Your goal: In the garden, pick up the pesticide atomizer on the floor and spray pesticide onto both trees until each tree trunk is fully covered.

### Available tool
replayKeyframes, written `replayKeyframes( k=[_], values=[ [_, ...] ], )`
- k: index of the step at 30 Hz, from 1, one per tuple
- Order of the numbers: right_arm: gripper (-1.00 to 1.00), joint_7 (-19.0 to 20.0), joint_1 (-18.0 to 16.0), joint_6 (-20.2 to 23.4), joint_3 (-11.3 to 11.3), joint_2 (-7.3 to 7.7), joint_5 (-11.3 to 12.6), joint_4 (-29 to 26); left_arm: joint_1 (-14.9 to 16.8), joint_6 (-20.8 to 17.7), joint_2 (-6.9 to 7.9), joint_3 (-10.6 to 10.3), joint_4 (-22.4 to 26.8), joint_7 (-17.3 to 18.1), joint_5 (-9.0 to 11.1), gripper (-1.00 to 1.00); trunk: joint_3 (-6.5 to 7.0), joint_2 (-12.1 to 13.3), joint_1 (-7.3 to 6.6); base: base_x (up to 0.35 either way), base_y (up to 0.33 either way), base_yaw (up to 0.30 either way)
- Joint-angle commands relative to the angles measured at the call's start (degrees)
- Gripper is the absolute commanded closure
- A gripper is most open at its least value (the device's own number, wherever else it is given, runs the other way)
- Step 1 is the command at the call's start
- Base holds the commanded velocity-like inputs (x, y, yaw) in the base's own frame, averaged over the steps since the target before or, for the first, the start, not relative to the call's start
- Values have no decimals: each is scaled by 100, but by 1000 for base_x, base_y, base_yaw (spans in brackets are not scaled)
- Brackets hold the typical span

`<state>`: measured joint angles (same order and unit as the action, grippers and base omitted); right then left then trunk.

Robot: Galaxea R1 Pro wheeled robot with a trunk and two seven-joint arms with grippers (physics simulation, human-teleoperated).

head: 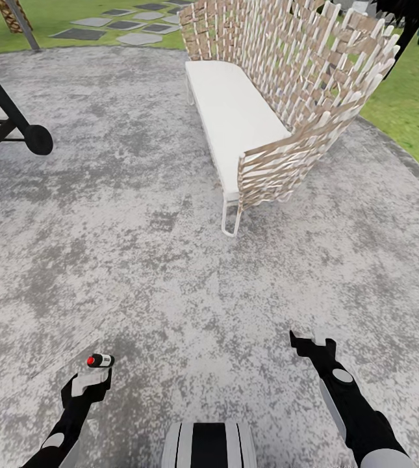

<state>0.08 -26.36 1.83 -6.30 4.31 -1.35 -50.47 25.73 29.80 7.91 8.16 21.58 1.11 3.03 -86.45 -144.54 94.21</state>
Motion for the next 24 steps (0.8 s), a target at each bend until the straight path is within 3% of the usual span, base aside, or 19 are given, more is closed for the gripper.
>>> replayKeyframes(
  k=[1,24],
  values=[
    [-100,1,-1,19,-3,0,-14,-6,2,17,0,-1,-5,9,31,-100,-3,-1,-1,0,0,0],
    [-100,1,-1,19,-3,0,-14,-6,2,17,9,10,-5,-6,44,-100,-3,-1,-1,46,0,0]
  ],
)
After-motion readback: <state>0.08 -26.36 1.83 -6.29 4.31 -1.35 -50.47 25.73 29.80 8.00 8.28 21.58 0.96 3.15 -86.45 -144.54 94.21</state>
